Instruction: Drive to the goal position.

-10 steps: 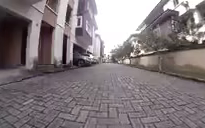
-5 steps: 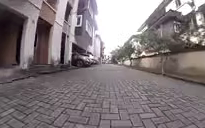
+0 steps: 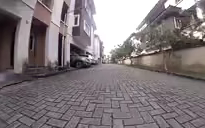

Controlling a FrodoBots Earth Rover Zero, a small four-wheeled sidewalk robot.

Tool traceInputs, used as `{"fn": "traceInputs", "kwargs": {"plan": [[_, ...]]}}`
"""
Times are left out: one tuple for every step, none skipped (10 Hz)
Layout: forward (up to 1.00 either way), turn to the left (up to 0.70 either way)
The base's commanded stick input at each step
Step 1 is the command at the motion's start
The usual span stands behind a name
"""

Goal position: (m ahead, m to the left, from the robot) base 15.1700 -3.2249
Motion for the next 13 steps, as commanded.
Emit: {"fn": "traceInputs", "kwargs": {"plan": [[0.7,0.0],[0.7,0.0],[0.7,0.0],[0.7,0.0],[0.7,0.0],[0.7,0.0],[0.7,0.0],[0.7,-0.27],[0.7,-0.15],[0.7,-0.03],[0.7,0.0],[0.7,0.0],[0.7,0.0]]}}
